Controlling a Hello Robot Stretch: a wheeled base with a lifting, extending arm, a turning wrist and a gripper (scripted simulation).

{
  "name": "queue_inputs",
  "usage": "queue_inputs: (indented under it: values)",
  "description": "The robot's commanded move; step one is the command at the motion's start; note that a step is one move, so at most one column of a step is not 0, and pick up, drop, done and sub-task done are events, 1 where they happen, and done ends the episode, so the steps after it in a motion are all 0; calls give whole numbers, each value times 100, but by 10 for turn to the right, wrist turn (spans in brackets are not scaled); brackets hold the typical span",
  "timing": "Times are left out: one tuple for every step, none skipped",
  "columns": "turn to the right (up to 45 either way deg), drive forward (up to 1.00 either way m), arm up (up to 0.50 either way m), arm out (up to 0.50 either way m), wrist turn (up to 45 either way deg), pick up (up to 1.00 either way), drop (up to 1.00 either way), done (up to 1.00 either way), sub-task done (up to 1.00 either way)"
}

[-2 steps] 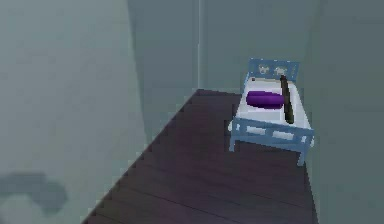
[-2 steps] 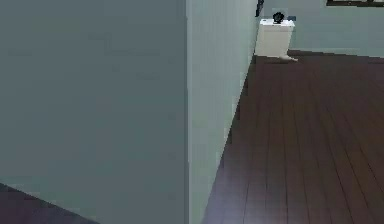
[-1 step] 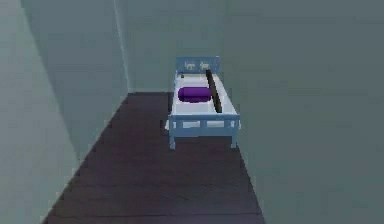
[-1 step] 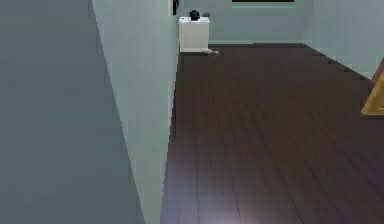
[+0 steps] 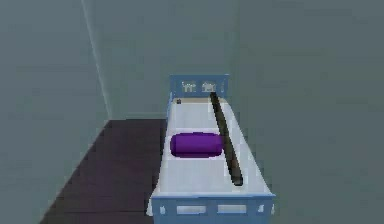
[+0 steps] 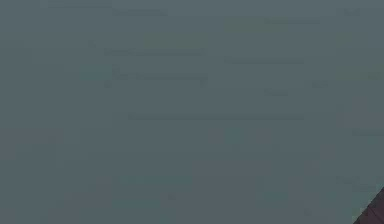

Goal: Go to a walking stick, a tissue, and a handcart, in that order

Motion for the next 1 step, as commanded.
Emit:
queue_inputs:
  values:
    - [120,0,0,0,0,0,0,0,0]
